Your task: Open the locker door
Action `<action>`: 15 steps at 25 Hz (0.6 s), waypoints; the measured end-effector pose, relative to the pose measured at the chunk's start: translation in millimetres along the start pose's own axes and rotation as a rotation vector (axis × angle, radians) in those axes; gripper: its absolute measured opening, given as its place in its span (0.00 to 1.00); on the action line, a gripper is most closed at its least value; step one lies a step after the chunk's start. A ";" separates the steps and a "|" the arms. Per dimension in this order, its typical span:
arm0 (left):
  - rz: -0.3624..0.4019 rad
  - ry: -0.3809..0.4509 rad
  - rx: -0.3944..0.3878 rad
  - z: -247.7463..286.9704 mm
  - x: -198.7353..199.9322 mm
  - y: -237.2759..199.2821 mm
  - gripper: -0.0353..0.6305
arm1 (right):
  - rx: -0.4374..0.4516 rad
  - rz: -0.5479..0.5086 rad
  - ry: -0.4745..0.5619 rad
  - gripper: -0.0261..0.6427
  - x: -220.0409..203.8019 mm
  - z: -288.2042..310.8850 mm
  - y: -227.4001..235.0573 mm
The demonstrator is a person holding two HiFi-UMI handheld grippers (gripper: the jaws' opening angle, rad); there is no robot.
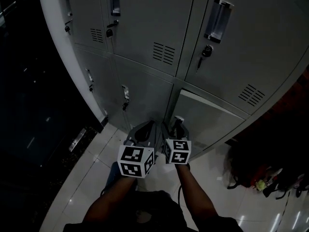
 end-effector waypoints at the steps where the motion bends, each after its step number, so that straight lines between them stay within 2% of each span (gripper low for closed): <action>1: -0.004 -0.001 0.002 -2.9 1.4 0.5 0.06 | 0.001 -0.002 -0.006 0.35 -1.0 -3.5 -1.7; 4: -0.012 -0.004 0.006 -13.8 5.2 4.3 0.06 | 0.016 -0.005 -0.030 0.28 -4.2 -15.5 -8.1; 15: -0.018 -0.025 0.035 -59.2 9.5 23.7 0.06 | 0.060 0.023 -0.098 0.22 -15.5 -63.6 -33.5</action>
Point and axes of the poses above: the fingertips, and each gripper's own axes: z forward along the fingers, y to its right, x out of its top, the point moved 7 cm from there along -z, backward along the fingers, and after that the axes turned 9 degrees about x, right-handed, at the moved point
